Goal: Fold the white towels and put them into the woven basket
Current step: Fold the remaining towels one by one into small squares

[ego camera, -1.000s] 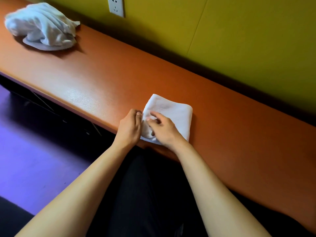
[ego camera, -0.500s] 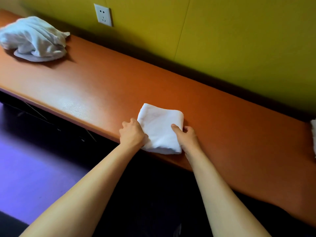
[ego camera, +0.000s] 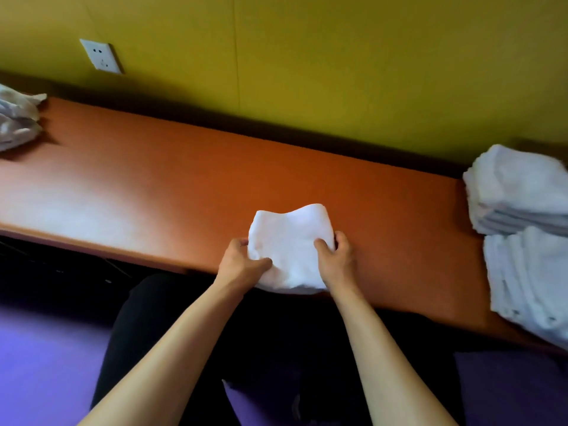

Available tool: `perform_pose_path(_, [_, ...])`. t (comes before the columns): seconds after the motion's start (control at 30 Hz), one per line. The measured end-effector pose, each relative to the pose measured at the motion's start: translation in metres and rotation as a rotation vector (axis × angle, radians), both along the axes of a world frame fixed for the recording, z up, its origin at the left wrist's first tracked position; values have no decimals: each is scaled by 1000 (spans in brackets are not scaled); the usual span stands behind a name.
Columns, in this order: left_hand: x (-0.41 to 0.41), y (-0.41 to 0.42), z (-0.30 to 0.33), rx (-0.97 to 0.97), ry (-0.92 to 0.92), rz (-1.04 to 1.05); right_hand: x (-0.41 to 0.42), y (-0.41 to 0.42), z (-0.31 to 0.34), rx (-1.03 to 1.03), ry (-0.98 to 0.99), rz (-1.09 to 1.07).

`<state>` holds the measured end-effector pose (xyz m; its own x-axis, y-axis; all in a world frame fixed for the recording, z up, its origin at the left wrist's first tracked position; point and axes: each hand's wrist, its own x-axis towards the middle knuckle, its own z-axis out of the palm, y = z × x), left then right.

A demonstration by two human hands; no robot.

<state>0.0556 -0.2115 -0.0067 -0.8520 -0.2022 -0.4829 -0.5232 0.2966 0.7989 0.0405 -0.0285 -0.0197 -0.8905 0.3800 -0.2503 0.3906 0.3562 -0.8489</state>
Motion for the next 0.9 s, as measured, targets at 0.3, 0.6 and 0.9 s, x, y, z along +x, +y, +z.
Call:
perform_pose_path(0.3, [9, 114, 26, 123, 254, -264, 35, 124, 23, -32, 111, -143])
perform_pose_path(0.6, [14, 234, 38, 135, 423, -378, 60, 246, 51, 23, 257, -191])
perform_pose_path(0.9, [17, 370, 59, 178, 506, -641, 93, 387, 85, 166, 358, -399])
